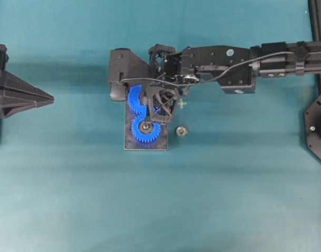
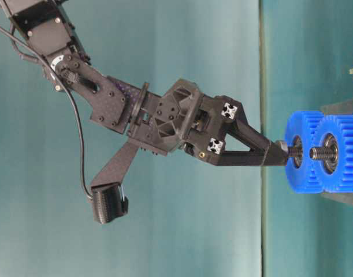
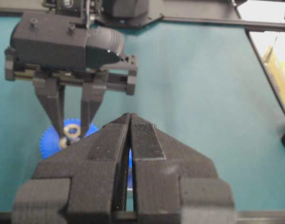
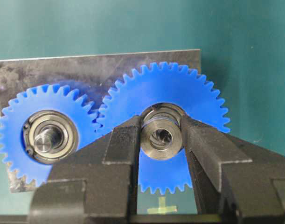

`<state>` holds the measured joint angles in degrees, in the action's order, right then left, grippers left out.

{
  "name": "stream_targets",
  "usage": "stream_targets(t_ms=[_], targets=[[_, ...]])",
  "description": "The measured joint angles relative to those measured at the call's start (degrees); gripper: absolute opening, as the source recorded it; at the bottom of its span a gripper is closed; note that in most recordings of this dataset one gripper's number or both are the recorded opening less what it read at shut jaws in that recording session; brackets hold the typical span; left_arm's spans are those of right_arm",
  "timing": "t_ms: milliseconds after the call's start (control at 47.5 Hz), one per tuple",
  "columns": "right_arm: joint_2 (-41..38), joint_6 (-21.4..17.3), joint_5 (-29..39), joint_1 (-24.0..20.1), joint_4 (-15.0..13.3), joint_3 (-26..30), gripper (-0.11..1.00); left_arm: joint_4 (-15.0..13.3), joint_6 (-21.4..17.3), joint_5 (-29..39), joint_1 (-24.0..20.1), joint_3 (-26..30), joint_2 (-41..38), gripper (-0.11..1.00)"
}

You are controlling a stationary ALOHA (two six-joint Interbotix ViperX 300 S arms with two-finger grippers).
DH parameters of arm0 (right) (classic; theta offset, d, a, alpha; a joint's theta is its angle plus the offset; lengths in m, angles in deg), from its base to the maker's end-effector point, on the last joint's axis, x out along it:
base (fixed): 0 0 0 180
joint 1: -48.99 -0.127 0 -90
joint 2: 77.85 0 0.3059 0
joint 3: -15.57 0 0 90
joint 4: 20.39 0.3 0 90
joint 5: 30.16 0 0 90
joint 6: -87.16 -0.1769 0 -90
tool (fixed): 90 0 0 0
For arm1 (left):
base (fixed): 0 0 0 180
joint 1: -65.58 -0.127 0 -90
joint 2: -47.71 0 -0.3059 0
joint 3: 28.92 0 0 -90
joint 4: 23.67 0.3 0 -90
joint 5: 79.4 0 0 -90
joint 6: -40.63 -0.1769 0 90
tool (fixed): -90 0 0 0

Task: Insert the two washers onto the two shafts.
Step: 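Carry the washer with the right gripper to the upper blue gear's shaft, then push the washer onto the upper shaft and open the right gripper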

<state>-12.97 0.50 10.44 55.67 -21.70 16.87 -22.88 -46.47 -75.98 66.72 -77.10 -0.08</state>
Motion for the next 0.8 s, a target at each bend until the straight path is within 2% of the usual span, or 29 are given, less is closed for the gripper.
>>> stream_targets(t_ms=[800], targets=[[-0.88, 0.00, 1.58, 0.62, 0.00, 0.79, 0.33, 0.00, 0.18, 0.00, 0.26, 0.09, -0.18, 0.01]])
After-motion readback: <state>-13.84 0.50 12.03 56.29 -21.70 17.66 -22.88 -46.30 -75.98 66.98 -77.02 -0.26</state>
